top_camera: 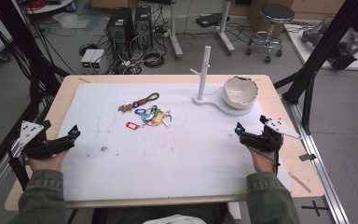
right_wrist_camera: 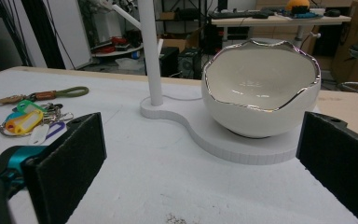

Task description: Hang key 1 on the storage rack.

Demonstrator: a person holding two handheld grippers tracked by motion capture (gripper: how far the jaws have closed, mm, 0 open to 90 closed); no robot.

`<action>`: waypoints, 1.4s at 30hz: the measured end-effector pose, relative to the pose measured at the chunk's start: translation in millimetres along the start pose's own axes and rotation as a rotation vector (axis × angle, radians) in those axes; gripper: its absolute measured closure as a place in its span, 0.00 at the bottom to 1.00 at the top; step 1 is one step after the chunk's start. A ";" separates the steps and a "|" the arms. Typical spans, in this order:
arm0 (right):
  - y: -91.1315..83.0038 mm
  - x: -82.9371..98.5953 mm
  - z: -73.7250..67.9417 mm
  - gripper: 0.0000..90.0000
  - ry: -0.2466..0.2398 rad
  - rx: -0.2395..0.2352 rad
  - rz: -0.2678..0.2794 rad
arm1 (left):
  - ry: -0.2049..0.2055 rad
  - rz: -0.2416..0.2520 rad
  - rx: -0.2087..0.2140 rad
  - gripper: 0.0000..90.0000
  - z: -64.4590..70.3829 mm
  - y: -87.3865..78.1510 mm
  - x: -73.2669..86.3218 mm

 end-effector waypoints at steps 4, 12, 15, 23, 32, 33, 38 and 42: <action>0.5 0.2 0.6 0.01 0.000 0.004 -0.002 | -0.009 -0.002 0.004 0.02 0.0 0.0 0.6; 1.3 2.2 -3.7 0.01 -0.020 -0.023 -0.015 | -0.028 -0.004 0.012 0.02 -0.7 0.5 2.0; 1.1 2.5 -5.2 0.01 -0.028 -0.031 -0.017 | -0.025 -0.011 0.011 0.02 -0.8 0.4 2.5; 0.3 4.2 -6.9 0.01 -0.041 -0.041 -0.023 | -0.025 -0.046 0.035 0.02 4.5 -0.5 6.7; -2.3 4.6 -5.9 0.01 -0.012 -0.037 -0.017 | -0.016 -0.057 0.040 0.02 5.2 -1.5 3.1; -2.3 4.6 -5.9 0.01 -0.012 -0.037 -0.017 | -0.016 -0.060 0.044 0.02 5.6 -0.9 2.6; -2.5 5.2 -5.5 0.01 -0.006 -0.035 -0.018 | -0.004 -0.067 0.051 0.02 5.7 4.6 -2.8; -2.4 5.4 -5.1 0.01 -0.005 -0.036 -0.018 | 0.006 -0.080 0.079 0.02 6.7 8.3 -4.6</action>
Point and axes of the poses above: each handheld gripper's, and its own axes: y roughly forward along the jaws, x roughly out of its underside, z roughly to its right, the point moved 8 cm from there along y, roughly forward along the jaws, and after that the axes turned 9 degrees about y, right-handed, at the moved point
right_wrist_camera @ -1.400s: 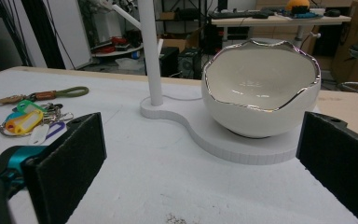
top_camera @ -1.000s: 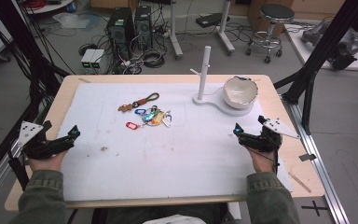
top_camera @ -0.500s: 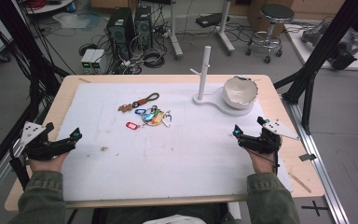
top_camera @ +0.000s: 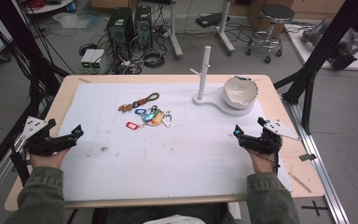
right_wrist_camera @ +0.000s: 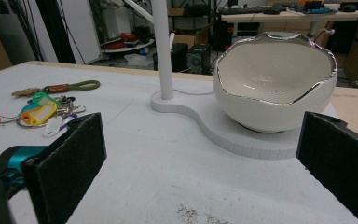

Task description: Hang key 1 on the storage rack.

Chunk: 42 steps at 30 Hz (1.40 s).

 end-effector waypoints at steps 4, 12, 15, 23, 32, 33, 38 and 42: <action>0.8 0.4 0.3 0.01 -0.005 0.000 -0.003 | 0.005 -0.004 0.012 0.02 -2.0 4.1 -5.4; 1.7 1.6 -0.1 0.01 -0.005 0.000 -0.010 | -0.035 -0.035 0.024 0.02 -5.8 15.3 -8.0; 2.4 2.1 0.2 0.01 -0.008 -0.002 -0.014 | -0.032 -0.038 0.032 0.02 -5.4 17.5 -12.3; 3.0 2.7 0.2 0.01 -0.016 -0.004 -0.018 | -0.005 -0.061 0.047 0.02 -3.0 27.7 -22.8; 3.1 2.9 0.4 0.01 -0.010 0.001 -0.019 | 0.002 -0.080 0.060 0.02 -0.8 42.0 -30.4; 3.2 2.9 0.5 0.01 -0.010 0.001 -0.018 | 0.012 -0.084 0.060 0.02 -0.6 43.6 -31.4; 4.2 3.1 1.3 0.01 -0.015 0.002 -0.019 | 0.028 -0.076 0.061 0.02 0.2 49.3 -41.7; 3.7 2.7 1.1 0.01 -0.016 0.003 -0.015 | 0.022 -0.078 0.080 0.02 1.5 54.4 -48.6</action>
Point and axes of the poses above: each handheld gripper's, and its own axes: y roughly forward along the jaws, x roughly out of its underside, z roughly to its right, the point moved 8 cm from there along y, roughly forward along the jaws, and after that the axes turned 9 degrees about y, right-handed, at the moved point
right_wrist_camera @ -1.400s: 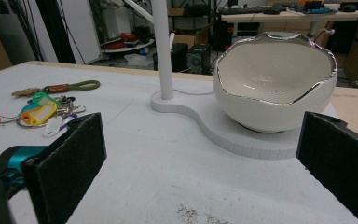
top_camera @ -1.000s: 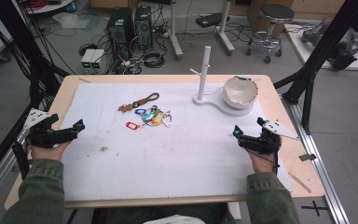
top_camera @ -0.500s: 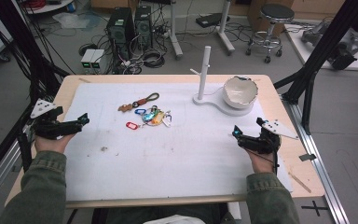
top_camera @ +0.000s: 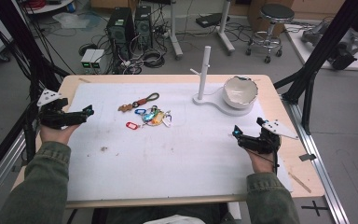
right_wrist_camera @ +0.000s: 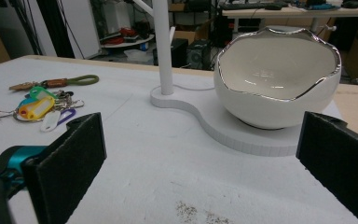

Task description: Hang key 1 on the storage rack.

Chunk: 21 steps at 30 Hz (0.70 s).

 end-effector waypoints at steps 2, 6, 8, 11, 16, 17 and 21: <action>-1.0 -0.8 0.2 0.01 0.002 0.004 0.006 | 0.009 -0.002 0.013 0.02 1.0 2.1 -3.8; -0.4 -0.6 0.5 0.01 0.007 0.003 0.004 | 0.024 -0.008 0.030 0.02 2.4 7.1 -9.7; -0.5 -0.3 0.2 0.01 0.007 0.002 0.001 | 0.028 -0.017 0.031 0.02 1.8 10.0 -12.0; -0.6 -0.2 0.1 0.01 0.008 0.001 0.001 | 0.030 -0.017 0.034 0.02 1.2 13.9 -17.2; -0.2 0.2 0.2 0.01 0.010 0.001 -0.003 | 0.044 -0.025 0.041 0.02 2.3 21.0 -26.6; -0.2 0.2 0.2 0.01 0.010 0.001 -0.003 | 0.051 -0.027 0.043 0.02 2.5 22.4 -28.8; 1.5 1.9 1.6 0.01 0.020 -0.009 -0.020 | 0.055 -0.025 0.048 0.02 3.3 28.9 -38.9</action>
Point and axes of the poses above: each handheld gripper's, and its own axes: y roughly forward along the jaws, x roughly out of its underside, z roughly to its right, the point moved 8 cm from there along y, roughly forward along the jaws, and after that the axes turned 9 degrees about y, right-handed, at the moved point
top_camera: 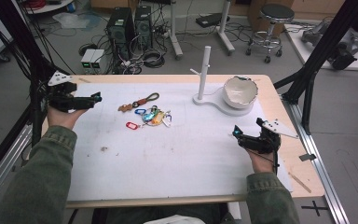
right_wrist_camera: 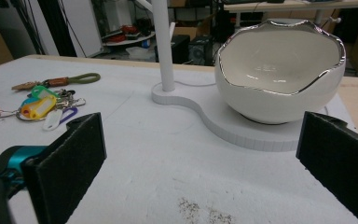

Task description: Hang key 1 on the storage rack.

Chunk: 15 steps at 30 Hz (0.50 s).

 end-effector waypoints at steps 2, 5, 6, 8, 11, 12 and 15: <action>-0.1 0.1 0.0 0.01 0.000 0.008 0.001 | 0.011 -0.003 0.002 0.02 0.6 3.9 -4.4; 0.4 0.1 -0.3 0.01 -0.004 0.006 0.002 | 0.017 -0.004 0.012 0.02 2.5 10.2 -9.8; 0.5 0.1 -0.1 0.01 -0.006 0.006 0.001 | 0.019 -0.009 0.017 0.02 3.0 12.4 -10.9; 0.3 0.3 -0.1 0.01 -0.001 0.009 0.000 | 0.030 -0.016 0.021 0.02 3.8 16.3 -13.3; 0.7 0.3 0.4 0.01 -0.006 0.008 -0.001 | 0.035 -0.020 0.033 0.02 6.5 22.0 -17.5; 1.0 0.3 0.2 0.01 -0.004 0.008 0.000 | 0.038 -0.017 0.032 0.02 7.2 23.5 -18.9; 1.4 0.9 0.0 0.01 -0.003 0.005 -0.004 | 0.032 -0.015 0.035 0.02 8.9 28.7 -18.6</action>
Point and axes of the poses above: each handheld gripper's, and its own axes: y roughly forward along the jaws, x roughly out of its underside, z roughly to its right, the point moved 8 cm from there along y, roughly forward along the jaws, and after that the axes turned 9 degrees about y, right-handed, at the moved point
